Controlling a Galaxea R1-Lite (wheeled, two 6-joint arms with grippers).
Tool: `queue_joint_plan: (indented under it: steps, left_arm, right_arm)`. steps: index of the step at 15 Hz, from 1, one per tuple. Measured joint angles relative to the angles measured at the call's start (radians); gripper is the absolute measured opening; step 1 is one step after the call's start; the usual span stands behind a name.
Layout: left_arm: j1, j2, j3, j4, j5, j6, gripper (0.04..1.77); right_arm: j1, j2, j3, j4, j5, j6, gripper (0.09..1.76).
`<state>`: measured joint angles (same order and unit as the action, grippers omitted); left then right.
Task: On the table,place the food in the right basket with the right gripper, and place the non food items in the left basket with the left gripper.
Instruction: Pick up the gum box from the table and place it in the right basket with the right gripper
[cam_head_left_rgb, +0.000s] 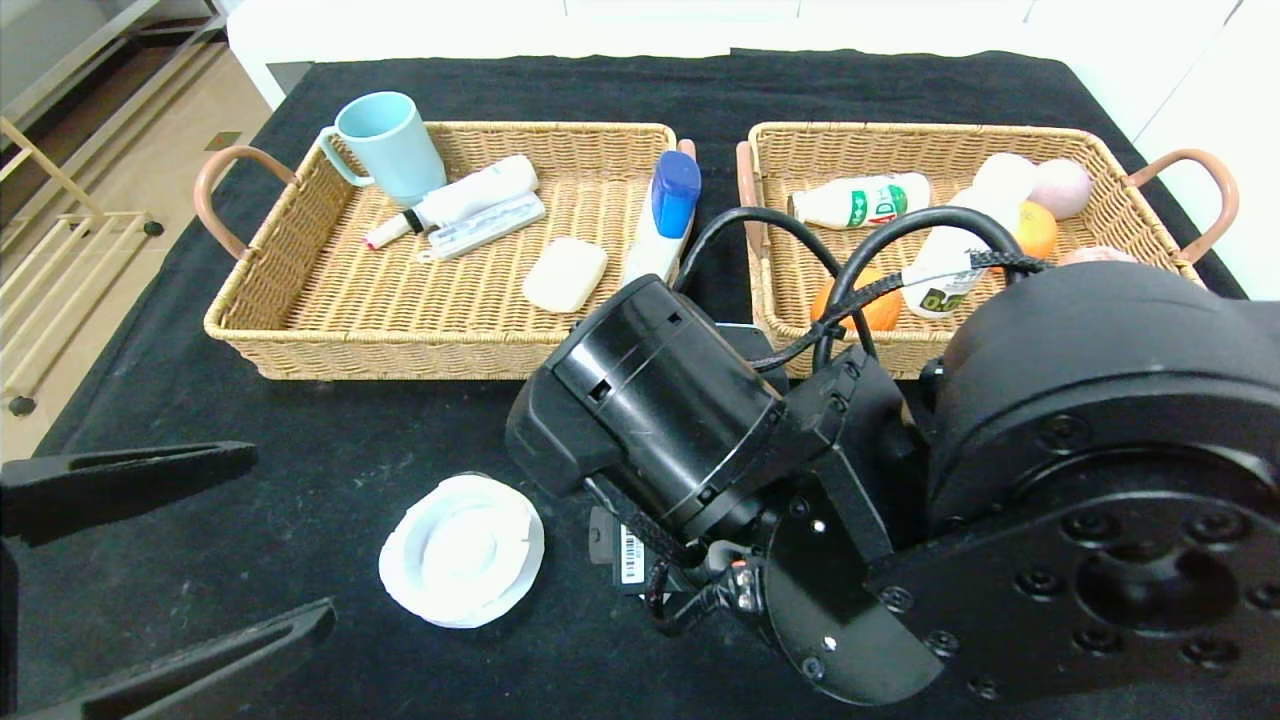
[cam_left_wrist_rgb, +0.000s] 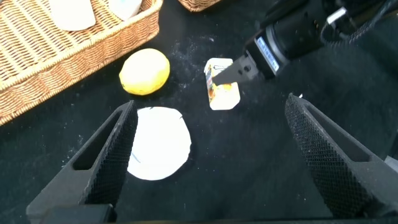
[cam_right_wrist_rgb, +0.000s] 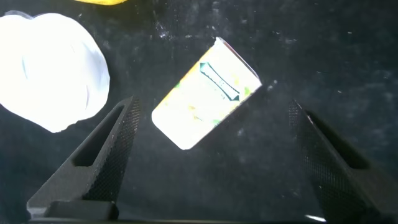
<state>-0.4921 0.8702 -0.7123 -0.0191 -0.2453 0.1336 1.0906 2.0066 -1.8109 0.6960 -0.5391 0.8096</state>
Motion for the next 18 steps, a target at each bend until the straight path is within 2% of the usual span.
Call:
queue_joint_plan:
  steps: [18]
  left_arm:
    - [0.029, -0.037, -0.021, 0.001, 0.001, 0.002, 1.72]
  right_arm:
    - [-0.012, 0.099, -0.048, -0.007, -0.003, 0.049, 1.71]
